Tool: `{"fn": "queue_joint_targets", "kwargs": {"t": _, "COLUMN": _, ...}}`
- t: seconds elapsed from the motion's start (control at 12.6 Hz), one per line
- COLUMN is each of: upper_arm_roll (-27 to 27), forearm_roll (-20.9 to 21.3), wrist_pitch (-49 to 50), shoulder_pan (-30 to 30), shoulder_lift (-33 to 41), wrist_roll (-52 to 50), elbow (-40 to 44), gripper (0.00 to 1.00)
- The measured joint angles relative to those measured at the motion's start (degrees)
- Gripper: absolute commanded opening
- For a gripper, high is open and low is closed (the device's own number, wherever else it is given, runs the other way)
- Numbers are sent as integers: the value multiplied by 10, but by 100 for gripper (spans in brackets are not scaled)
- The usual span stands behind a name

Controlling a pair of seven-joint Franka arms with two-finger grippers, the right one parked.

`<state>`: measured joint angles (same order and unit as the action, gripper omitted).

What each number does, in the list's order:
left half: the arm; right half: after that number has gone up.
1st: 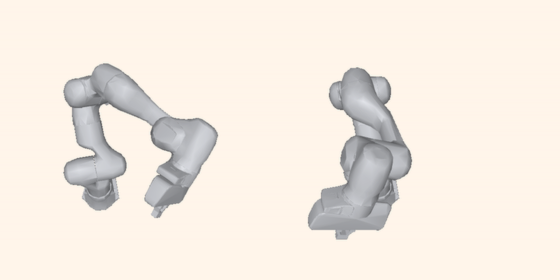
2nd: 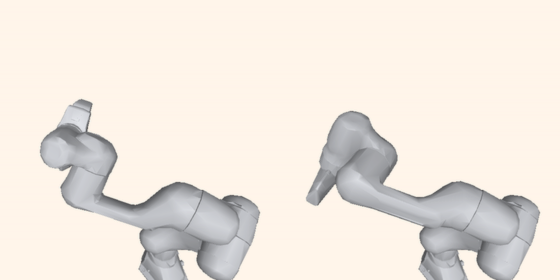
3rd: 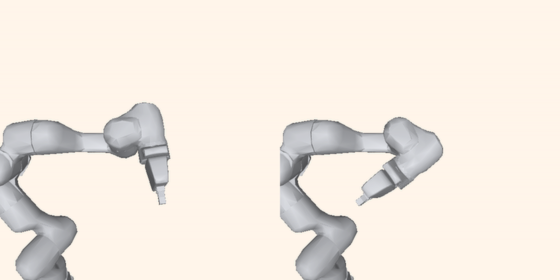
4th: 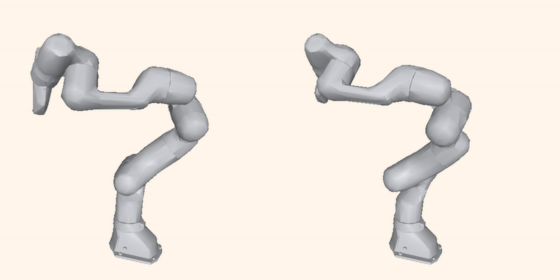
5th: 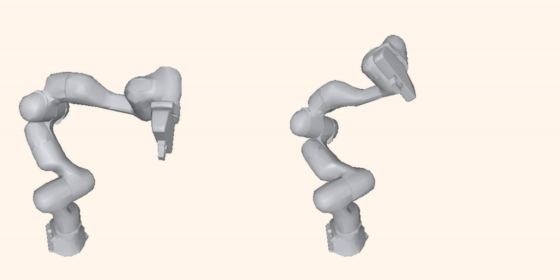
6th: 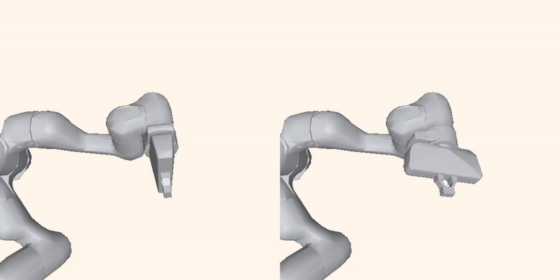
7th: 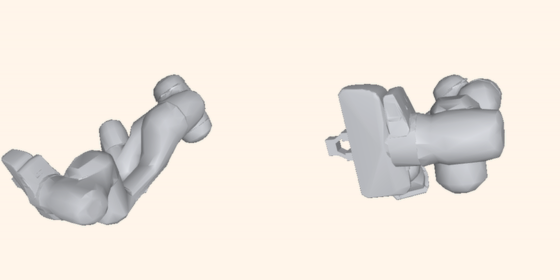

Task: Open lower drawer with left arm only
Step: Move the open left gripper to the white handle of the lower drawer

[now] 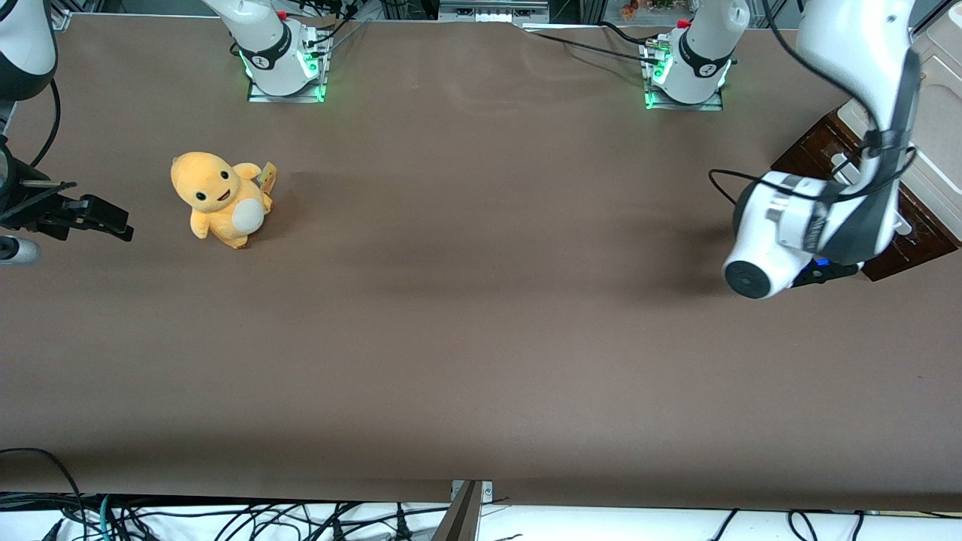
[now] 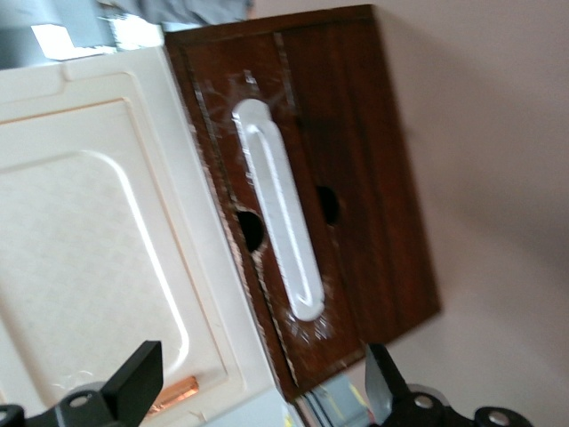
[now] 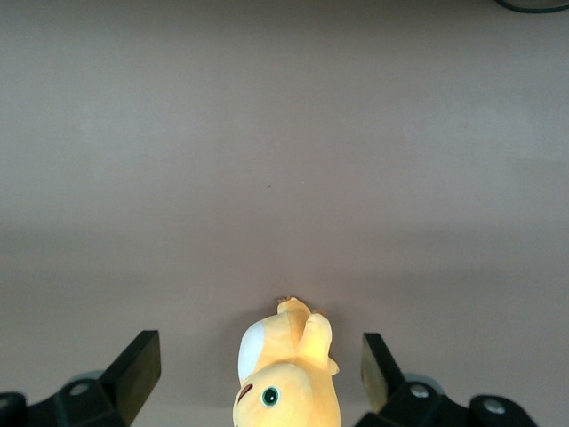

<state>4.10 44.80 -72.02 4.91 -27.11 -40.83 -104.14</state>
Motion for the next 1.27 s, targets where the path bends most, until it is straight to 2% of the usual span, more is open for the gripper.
{"fn": "queue_joint_targets", "kwargs": {"t": 0.32, "upper_arm_roll": 9, "forearm_roll": 64, "wrist_pitch": -7, "shoulder_pan": 11, "shoulder_lift": -10, "wrist_roll": -117, "elbow": -89, "gripper": 100}}
{"fn": "queue_joint_targets", "kwargs": {"t": 0.56, "upper_arm_roll": 6, "forearm_roll": 93, "wrist_pitch": -9, "shoulder_pan": 0, "shoulder_lift": -37, "wrist_roll": -143, "elbow": -102, "gripper": 100}}
{"fn": "queue_joint_targets", "kwargs": {"t": 0.88, "upper_arm_roll": 4, "forearm_roll": 167, "wrist_pitch": -12, "shoulder_pan": -53, "shoulder_lift": -57, "wrist_roll": -155, "elbow": -108, "gripper": 98}}
{"fn": "queue_joint_targets", "kwargs": {"t": 1.04, "upper_arm_roll": 4, "forearm_roll": 172, "wrist_pitch": -14, "shoulder_pan": -67, "shoulder_lift": -71, "wrist_roll": -197, "elbow": -116, "gripper": 96}}
{"fn": "queue_joint_targets", "kwargs": {"t": 1.19, "upper_arm_roll": 5, "forearm_roll": 172, "wrist_pitch": -16, "shoulder_pan": -67, "shoulder_lift": -88, "wrist_roll": -226, "elbow": -118, "gripper": 87}}
{"fn": "queue_joint_targets", "kwargs": {"t": 1.27, "upper_arm_roll": 5, "forearm_roll": 172, "wrist_pitch": -21, "shoulder_pan": -67, "shoulder_lift": -93, "wrist_roll": -232, "elbow": -118, "gripper": 77}}
